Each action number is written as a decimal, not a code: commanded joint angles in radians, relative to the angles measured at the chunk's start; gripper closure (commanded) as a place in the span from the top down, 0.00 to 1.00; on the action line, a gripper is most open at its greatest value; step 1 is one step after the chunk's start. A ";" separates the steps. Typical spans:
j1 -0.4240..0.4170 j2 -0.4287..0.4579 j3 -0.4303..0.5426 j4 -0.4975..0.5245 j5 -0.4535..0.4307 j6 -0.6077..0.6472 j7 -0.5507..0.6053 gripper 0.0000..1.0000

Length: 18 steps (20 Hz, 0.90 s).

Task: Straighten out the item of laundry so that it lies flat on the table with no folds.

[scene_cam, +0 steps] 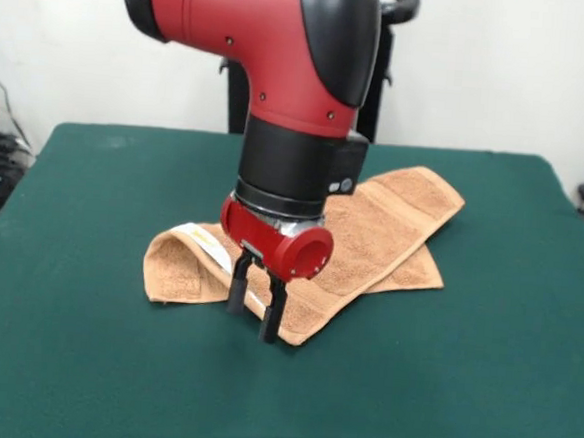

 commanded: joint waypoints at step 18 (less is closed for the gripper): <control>0.041 0.036 0.140 0.223 0.109 0.046 0.153 1.00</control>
